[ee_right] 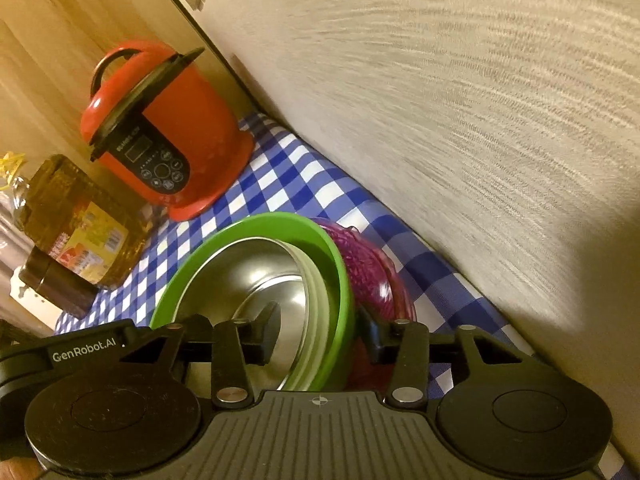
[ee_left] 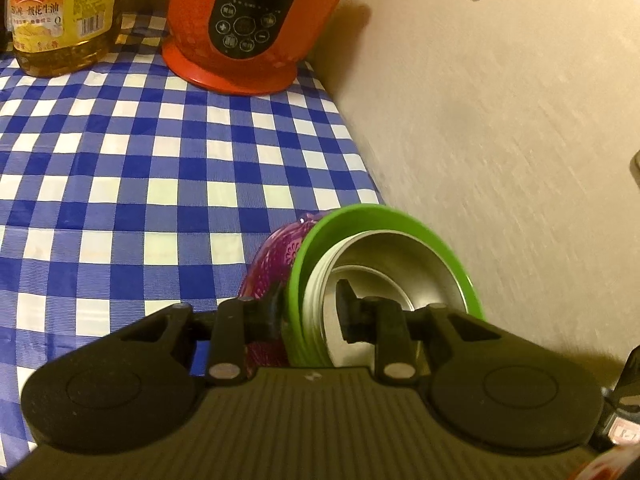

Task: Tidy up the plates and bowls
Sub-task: 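Lower the nested green bowl onto the pink plate stack with both grippers, then open both grippers and pull them back from the bowls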

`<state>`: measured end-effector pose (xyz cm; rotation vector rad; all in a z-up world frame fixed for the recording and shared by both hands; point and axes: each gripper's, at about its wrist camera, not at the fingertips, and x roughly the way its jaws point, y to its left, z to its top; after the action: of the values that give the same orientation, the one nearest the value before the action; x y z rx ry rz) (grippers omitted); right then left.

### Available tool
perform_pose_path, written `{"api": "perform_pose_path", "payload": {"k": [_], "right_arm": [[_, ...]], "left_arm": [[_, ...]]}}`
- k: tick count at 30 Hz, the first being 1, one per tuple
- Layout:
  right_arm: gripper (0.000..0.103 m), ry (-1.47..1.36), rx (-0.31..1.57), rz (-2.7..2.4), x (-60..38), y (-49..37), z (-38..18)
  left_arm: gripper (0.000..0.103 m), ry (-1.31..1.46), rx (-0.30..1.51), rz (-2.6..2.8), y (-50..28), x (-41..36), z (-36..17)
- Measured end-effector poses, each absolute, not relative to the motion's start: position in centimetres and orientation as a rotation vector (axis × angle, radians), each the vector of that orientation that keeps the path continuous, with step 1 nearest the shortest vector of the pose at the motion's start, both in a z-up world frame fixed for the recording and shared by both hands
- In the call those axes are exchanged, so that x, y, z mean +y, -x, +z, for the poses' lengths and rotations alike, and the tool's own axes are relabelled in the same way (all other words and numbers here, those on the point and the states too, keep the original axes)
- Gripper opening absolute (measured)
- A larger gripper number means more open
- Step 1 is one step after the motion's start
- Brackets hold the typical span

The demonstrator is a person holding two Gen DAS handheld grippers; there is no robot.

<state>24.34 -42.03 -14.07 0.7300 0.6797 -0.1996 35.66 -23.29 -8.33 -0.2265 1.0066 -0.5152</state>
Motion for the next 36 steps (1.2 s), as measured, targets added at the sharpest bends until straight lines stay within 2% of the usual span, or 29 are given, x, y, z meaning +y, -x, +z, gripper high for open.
{"api": "perform_pose_path", "payload": {"k": [15,30,36], "right_arm": [[0.052,-0.718,0.648,-0.210,-41.5,-22.3,-12.0],[0.053,-0.706,0.618,-0.205,-40.5,-18.6,-9.3],[0.054,-0.700,0.607,-0.197,-40.2,-16.8,-8.3]], "left_arm": [[0.025,0.245,0.961,-0.513,-33.7,-21.6,-6.3],[0.031,0.273,0.911,-0.534,-29.8,-19.6,-3.4],[0.037,0.281,0.882,-0.526,-28.0,-18.4,-1.8]]}}
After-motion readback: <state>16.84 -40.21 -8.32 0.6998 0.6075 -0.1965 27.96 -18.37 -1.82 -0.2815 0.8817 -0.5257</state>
